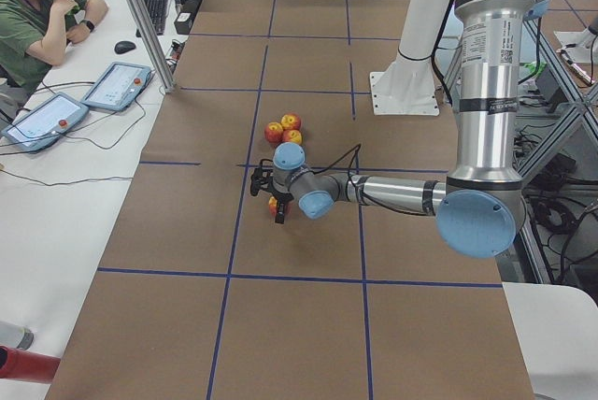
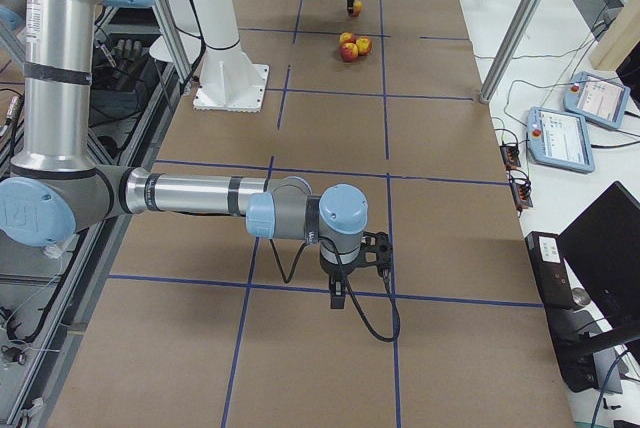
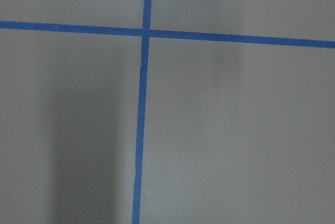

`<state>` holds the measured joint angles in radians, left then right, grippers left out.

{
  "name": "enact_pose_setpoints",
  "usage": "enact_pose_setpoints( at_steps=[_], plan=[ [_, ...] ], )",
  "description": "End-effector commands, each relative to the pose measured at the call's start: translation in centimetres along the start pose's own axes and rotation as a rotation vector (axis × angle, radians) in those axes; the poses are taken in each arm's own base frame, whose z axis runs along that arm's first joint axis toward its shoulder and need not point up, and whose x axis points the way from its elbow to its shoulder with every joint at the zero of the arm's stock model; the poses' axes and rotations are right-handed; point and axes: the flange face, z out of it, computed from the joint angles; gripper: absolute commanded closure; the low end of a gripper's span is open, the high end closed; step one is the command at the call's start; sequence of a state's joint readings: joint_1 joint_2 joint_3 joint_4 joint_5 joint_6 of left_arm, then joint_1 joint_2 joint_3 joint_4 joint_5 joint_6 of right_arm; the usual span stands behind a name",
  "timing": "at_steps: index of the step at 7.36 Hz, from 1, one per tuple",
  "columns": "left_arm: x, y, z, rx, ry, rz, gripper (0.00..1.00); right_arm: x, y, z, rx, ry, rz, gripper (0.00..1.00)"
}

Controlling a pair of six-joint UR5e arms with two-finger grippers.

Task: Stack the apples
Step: 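Lift the apple with the left gripper and carry it over the three-apple cluster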

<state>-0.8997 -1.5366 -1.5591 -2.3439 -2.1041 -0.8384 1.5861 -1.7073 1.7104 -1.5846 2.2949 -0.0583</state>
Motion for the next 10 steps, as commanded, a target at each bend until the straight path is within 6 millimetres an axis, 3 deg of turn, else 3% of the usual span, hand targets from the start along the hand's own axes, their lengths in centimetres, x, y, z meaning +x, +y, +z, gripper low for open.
enact_pose_setpoints(
  at_steps=[1, 2, 3, 5, 7, 9, 10],
  plan=[
    [0.1, 0.1, 0.1, -0.006, 0.003, 0.005, 0.56, 0.0, 0.0, 0.0, 0.0, 0.0, 0.0, 0.0],
    [0.3, 0.3, -0.2, -0.021, 0.013, 0.002, 0.78, 0.0, 0.0, 0.0, 0.0, 0.0, 0.0, 0.0],
    [1.3, 0.6, -1.7, -0.049, 0.067, 0.006, 0.85, 0.0, 0.0, 0.0, 0.0, 0.0, 0.0, 0.0],
    [4.9, 0.5, -6.6, -0.044, 0.066, -0.002, 0.85, 0.0, 0.0, 0.0, 0.0, 0.0, 0.0, 0.0],
    [10.7, -1.6, -10.8, -0.037, 0.058, -0.082, 0.85, 0.0, 0.0, 0.0, 0.0, 0.0, 0.0, 0.0],
    [18.1, -6.5, -12.6, 0.019, 0.058, -0.226, 0.85, 0.0, 0.0, 0.0, 0.0, 0.0, 0.0, 0.0],
    [22.4, -7.3, -12.4, 0.003, 0.04, -0.264, 0.85, 0.0, 0.0, 0.0, 0.0, 0.0, 0.0, 0.0]
  ],
)
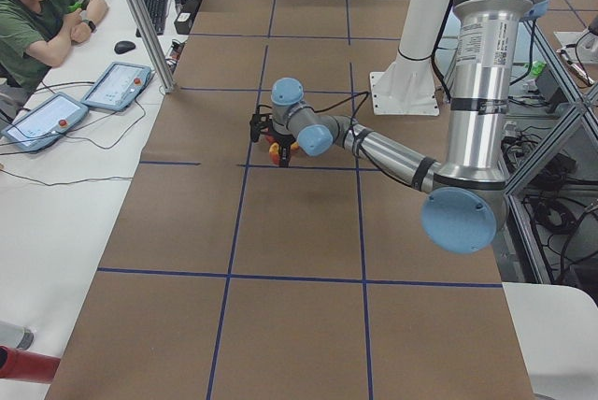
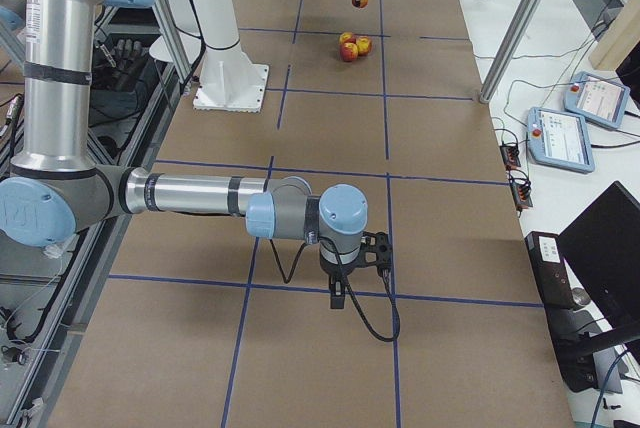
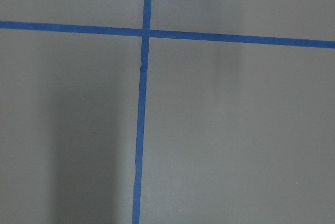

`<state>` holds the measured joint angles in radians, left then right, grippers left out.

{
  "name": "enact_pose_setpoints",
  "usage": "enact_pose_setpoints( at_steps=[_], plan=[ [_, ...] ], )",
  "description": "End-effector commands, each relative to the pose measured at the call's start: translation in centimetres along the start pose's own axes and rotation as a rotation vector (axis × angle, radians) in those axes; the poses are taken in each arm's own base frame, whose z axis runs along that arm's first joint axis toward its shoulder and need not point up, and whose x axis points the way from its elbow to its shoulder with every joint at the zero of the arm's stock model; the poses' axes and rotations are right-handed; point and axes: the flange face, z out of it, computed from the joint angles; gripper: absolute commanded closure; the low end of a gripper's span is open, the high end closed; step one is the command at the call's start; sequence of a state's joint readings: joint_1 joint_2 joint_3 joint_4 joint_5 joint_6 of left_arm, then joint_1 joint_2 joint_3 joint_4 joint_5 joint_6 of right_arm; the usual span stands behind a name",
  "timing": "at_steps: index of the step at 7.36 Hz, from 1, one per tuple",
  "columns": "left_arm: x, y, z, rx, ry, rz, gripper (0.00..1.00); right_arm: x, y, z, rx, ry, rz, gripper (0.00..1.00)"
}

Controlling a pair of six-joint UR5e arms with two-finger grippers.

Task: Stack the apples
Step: 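Lift the apple with the left gripper and carry it over the three-apple cluster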

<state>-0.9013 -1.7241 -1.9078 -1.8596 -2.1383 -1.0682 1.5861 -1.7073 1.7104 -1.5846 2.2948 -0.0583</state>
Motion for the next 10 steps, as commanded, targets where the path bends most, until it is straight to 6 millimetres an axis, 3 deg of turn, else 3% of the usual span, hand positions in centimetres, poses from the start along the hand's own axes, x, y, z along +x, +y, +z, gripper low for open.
enact_pose_setpoints(
  at_steps=[1, 3, 4, 6, 10],
  plan=[
    [8.3, 0.4, 0.4, -0.012, 0.005, -0.087, 0.86, 0.0, 0.0, 0.0, 0.0, 0.0, 0.0, 0.0],
    [11.8, 3.5, 3.3, 0.017, -0.018, -0.152, 0.9, 0.0, 0.0, 0.0, 0.0, 0.0, 0.0, 0.0],
    [12.2, 3.6, 3.5, 0.03, -0.021, -0.176, 0.9, 0.0, 0.0, 0.0, 0.0, 0.0, 0.0, 0.0],
    [13.1, 3.0, 5.7, 0.073, -0.057, -0.219, 0.9, 0.0, 0.0, 0.0, 0.0, 0.0, 0.0, 0.0],
    [13.5, 4.1, 6.9, 0.043, -0.064, -0.206, 0.87, 0.0, 0.0, 0.0, 0.0, 0.0, 0.0, 0.0]
  ],
)
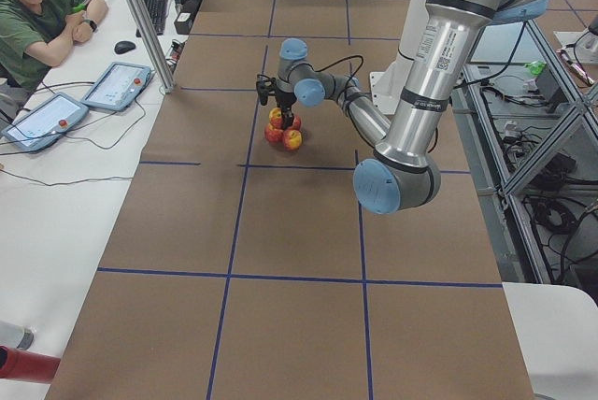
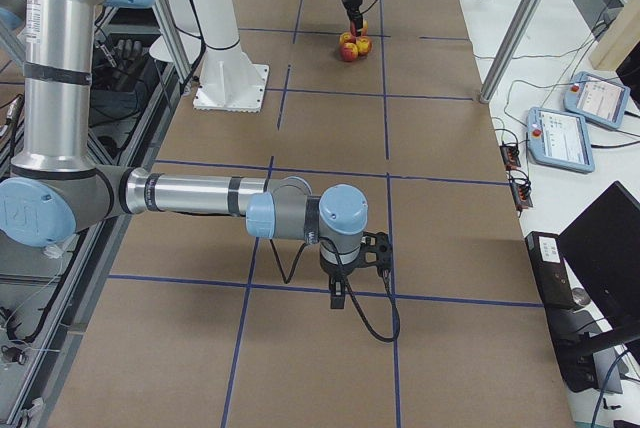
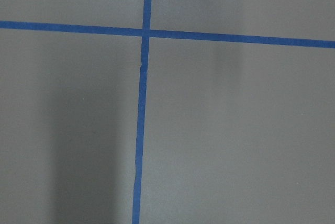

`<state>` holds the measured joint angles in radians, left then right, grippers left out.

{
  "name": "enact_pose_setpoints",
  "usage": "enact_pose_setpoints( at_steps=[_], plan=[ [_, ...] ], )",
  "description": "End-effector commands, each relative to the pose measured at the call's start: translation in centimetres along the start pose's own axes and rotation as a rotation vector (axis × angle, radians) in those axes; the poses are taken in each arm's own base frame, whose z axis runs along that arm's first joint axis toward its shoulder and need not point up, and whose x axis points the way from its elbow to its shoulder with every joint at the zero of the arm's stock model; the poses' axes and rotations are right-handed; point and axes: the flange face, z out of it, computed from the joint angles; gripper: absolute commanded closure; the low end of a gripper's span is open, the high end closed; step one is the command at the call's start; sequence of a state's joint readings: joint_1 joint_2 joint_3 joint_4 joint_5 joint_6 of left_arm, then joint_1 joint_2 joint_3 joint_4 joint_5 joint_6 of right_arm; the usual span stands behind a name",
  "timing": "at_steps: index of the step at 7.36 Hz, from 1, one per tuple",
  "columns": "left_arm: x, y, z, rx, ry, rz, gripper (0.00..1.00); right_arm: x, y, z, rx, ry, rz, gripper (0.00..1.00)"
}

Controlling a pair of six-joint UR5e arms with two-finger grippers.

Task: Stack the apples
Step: 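Lower the apple onto the top of the cluster and open the left gripper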

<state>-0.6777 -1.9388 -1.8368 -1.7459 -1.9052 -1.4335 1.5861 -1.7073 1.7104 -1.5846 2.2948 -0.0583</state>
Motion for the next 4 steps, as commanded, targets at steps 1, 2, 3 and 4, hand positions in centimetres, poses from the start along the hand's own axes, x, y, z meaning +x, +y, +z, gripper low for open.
enact_pose_setpoints(
  at_steps=[1, 2, 3, 4],
  plan=[
    [0.08, 1.12, 1.24, -0.028, -0.014, 0.011, 0.86, 0.0, 0.0, 0.0, 0.0, 0.0, 0.0, 0.0],
    [0.02, 1.35, 1.79, -0.033, -0.02, 0.015, 0.85, 0.0, 0.0, 0.0, 0.0, 0.0, 0.0, 0.0],
    [0.04, 1.5, 1.93, -0.035, -0.021, 0.018, 0.79, 0.0, 0.0, 0.0, 0.0, 0.0, 0.0, 0.0],
    [0.06, 1.5, 1.92, -0.035, -0.019, 0.024, 0.69, 0.0, 0.0, 0.0, 0.0, 0.0, 0.0, 0.0]
  ],
)
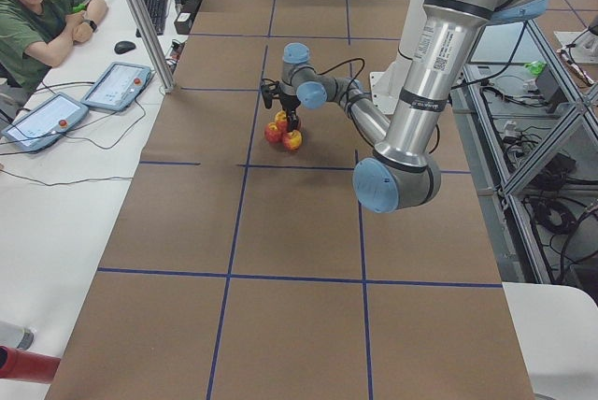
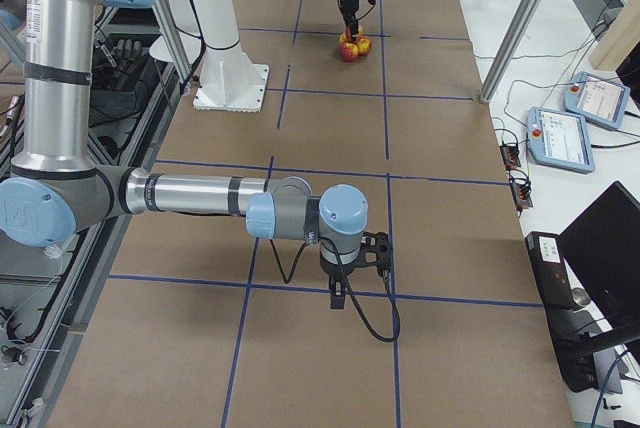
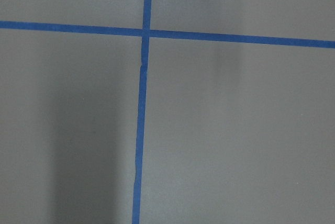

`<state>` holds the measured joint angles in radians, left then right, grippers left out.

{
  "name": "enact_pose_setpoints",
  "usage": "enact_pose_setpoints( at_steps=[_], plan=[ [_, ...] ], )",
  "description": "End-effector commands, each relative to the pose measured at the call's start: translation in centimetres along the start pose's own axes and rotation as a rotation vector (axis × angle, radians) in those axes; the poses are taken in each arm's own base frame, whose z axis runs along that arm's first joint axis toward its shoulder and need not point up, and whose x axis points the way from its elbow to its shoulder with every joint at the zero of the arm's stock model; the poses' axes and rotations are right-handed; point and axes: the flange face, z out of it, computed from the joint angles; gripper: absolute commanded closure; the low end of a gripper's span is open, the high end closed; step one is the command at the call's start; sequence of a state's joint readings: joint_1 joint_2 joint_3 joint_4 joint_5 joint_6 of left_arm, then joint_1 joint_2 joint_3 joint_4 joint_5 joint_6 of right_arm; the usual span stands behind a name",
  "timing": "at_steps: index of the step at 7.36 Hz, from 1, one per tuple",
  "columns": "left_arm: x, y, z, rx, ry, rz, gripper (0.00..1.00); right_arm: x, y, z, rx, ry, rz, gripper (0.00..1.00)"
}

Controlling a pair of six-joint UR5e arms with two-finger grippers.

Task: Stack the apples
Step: 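Lower the apple onto the top of the cluster and open the left gripper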

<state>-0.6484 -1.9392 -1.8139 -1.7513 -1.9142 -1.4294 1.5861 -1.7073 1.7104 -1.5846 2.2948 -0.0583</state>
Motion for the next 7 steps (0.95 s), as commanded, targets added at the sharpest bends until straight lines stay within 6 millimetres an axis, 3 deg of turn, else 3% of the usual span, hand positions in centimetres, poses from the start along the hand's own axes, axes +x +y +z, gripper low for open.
enact_pose_setpoints(
  at_steps=[1, 2, 3, 5, 7],
  plan=[
    [0.2, 0.2, 0.0, -0.003, 0.003, 0.011, 0.48, 0.0, 0.0, 0.0, 0.0, 0.0, 0.0, 0.0],
    [0.2, 0.3, -0.1, 0.001, 0.007, 0.015, 0.15, 0.0, 0.0, 0.0, 0.0, 0.0, 0.0, 0.0],
    [0.4, 0.3, -0.8, 0.005, 0.019, 0.019, 0.01, 0.0, 0.0, 0.0, 0.0, 0.0, 0.0, 0.0],
    [0.2, -0.3, -1.8, 0.024, 0.031, 0.018, 0.0, 0.0, 0.0, 0.0, 0.0, 0.0, 0.0, 0.0],
    [-0.8, -2.7, -4.4, 0.069, 0.047, 0.041, 0.0, 0.0, 0.0, 0.0, 0.0, 0.0, 0.0, 0.0]
  ],
)
